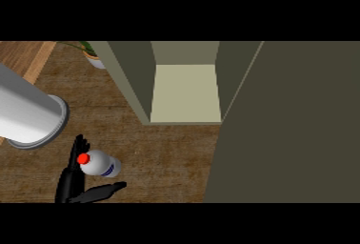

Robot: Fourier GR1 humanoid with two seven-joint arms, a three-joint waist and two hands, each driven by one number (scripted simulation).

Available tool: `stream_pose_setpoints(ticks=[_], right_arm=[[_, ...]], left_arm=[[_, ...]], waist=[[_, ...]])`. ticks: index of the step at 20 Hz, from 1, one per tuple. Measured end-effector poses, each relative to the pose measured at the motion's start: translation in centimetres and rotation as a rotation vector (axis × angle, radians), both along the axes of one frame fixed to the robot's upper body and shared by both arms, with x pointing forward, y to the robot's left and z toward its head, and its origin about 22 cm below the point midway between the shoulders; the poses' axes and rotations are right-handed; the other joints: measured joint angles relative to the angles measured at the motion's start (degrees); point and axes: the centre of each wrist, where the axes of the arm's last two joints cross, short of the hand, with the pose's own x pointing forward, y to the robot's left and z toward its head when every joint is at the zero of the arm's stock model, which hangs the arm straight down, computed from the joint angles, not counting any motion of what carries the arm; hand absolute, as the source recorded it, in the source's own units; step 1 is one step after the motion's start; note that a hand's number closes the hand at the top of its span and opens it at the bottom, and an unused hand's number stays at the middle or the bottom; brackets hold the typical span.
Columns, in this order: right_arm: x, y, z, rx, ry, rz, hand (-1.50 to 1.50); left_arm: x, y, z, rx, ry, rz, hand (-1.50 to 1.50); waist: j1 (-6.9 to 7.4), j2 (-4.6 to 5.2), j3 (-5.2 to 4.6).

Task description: Pick up the bottled water, place it into the cabinet and close the cabinet

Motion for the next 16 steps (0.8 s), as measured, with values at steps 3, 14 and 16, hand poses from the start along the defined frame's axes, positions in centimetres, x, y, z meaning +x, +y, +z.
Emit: stream_pose_setpoints(ticks=[3,14,16], right_arm=[[0.2,-0.3,0.2,-0.012,-0.016,-0.018,-1.50],[0.0,-0.5,-0.3,-0.007,-0.009,-0.047,-1.50],[0.1,-0.8,-0.3,-0.010,-0.012,-0.060,-1.50]], left_arm=[[-0.2,0.2,-1.1,-0.024,-0.015,-0.003,-1.50],[2.1,0.5,-3.2,-0.110,-0.052,-0.011,-1.50],[2.6,0.2,-3.0,-0.126,-0.052,-0.020,-1.50]], waist=[[0.01,0.01,0.00],[-0.18,0.04,0.01],[-0.10,0.03,0.03]])
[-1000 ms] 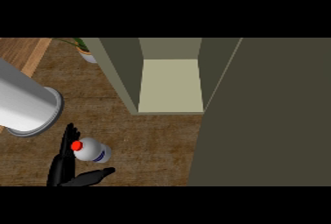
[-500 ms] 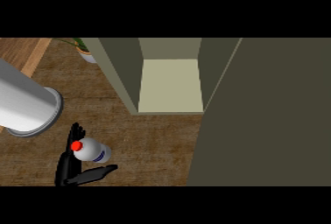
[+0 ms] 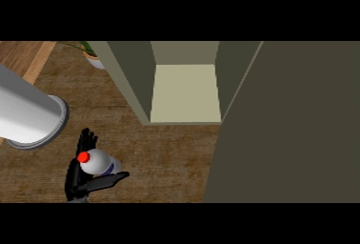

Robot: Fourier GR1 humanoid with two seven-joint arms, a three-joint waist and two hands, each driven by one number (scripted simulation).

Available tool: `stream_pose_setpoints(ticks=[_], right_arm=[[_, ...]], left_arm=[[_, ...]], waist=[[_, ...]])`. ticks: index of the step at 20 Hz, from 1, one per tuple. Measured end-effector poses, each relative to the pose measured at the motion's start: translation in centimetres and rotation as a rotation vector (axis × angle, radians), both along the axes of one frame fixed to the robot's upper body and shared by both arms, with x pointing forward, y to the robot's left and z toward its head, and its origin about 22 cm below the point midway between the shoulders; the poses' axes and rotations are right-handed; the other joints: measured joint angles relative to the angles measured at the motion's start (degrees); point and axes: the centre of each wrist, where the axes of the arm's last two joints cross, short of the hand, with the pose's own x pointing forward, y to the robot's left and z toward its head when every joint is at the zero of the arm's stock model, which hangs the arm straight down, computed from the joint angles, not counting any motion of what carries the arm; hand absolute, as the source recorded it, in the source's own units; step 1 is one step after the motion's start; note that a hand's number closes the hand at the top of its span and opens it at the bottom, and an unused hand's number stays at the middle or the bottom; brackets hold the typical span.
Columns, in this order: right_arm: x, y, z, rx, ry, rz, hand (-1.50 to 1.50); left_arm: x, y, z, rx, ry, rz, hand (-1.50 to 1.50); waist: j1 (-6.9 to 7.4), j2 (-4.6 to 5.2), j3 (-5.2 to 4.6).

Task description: Pick up the bottled water, place it into the cabinet and close the cabinet

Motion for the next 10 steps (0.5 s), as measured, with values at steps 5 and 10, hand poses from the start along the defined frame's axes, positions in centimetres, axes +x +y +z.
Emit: stream_pose_setpoints(ticks=[5,10], right_arm=[[-0.1,-0.5,-0.5,-0.010,-0.004,-0.026,-1.50],[-0.4,-0.9,-1.0,-0.016,0.000,-0.041,-1.50]], left_arm=[[0.5,-0.9,-0.8,-0.052,-0.007,-0.034,1.50],[1.3,-1.3,-0.8,-0.116,-0.010,-0.094,1.50]], waist=[[-0.09,0.02,0.01],[-0.17,-0.01,0.01]])
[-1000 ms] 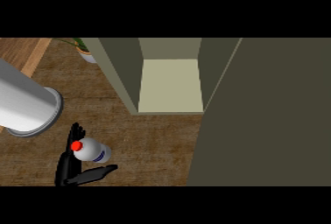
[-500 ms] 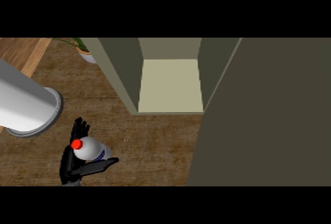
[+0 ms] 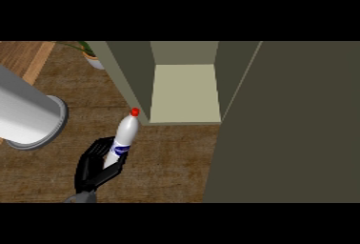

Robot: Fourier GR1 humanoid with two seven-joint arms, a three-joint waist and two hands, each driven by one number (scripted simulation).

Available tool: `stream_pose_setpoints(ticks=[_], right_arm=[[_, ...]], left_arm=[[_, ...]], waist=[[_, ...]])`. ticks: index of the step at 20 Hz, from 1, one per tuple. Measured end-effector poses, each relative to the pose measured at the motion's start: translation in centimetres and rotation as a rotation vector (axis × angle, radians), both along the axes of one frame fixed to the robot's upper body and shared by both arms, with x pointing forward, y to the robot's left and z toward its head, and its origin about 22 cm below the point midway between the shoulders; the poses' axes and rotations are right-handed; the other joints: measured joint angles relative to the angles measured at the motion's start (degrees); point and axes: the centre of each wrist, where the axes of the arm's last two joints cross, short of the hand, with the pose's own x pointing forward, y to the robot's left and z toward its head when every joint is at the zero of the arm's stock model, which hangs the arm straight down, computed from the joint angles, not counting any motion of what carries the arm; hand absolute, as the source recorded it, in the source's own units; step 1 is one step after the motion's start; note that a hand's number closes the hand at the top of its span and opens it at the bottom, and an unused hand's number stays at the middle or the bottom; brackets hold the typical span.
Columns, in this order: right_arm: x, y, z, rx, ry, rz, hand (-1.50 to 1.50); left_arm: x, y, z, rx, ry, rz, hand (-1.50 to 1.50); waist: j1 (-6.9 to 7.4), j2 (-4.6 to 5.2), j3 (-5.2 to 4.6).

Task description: Pick up the bottled water, place it into the cabinet and close the cabinet

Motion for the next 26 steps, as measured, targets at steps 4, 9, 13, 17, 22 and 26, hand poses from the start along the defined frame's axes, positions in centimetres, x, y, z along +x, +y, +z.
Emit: stream_pose_setpoints(ticks=[4,9,13,17,22,26], right_arm=[[0.2,-0.7,-0.1,-0.021,-0.019,-0.026,-1.50],[0.4,-1.5,-0.3,-0.040,-0.029,-0.056,-1.50],[0.4,-2.3,-0.3,-0.068,-0.040,-0.087,-1.50],[0.4,-3.3,-0.5,-0.092,-0.050,-0.122,-1.50],[0.4,-4.9,-0.8,-0.119,-0.066,-0.163,-1.50],[0.3,-6.0,-0.9,-0.131,-0.071,-0.190,-1.50]], left_arm=[[0.5,-1.3,0.0,0.081,-0.055,-0.015,1.50],[1.6,-2.3,1.0,0.152,-0.119,-0.033,1.50],[3.0,-3.3,1.2,0.111,-0.140,-0.094,1.50],[5.0,-4.4,1.7,0.016,-0.172,-0.180,1.50],[6.8,-6.4,3.1,-0.097,-0.204,-0.260,1.50],[8.1,-8.2,4.4,-0.129,-0.206,-0.301,1.50]], waist=[[0.04,0.03,0.02],[0.26,0.02,0.03],[-0.07,0.10,0.01],[-0.68,0.15,0.00],[-0.54,0.05,0.06],[-0.55,0.00,0.07]])
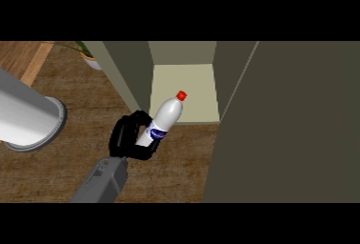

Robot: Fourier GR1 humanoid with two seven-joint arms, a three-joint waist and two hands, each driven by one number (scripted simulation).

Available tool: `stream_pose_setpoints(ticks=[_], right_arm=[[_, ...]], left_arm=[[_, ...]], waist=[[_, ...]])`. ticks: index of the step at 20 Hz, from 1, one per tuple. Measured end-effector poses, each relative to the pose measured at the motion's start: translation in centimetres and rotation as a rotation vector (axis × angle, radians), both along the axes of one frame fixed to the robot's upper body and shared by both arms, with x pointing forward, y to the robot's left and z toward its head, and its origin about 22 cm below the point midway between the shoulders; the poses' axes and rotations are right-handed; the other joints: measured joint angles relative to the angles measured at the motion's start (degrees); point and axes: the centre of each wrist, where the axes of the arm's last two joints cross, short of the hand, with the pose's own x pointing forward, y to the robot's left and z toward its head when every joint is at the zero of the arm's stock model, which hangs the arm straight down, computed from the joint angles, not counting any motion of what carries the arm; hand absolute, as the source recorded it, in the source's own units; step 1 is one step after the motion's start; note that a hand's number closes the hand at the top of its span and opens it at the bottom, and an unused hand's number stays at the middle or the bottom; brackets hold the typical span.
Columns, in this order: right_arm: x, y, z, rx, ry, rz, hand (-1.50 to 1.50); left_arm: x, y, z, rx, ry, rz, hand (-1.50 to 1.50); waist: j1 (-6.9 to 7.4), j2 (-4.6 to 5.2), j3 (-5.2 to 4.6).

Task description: Pick up the bottled water, place it into the cabinet and close the cabinet

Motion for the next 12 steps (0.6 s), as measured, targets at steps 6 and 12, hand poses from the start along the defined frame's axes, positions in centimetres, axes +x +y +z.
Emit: stream_pose_setpoints(ticks=[6,12], right_arm=[[0.2,-1.3,-0.5,0.007,-0.005,-0.021,-1.50],[0.5,-2.9,-1.0,0.010,0.002,-0.027,-1.50]], left_arm=[[-0.1,-0.6,0.7,-0.022,0.070,0.048,1.50],[-0.4,-1.0,1.2,-0.004,0.115,0.108,1.50]], waist=[[0.17,0.01,0.07],[-0.11,-0.04,0.15]])
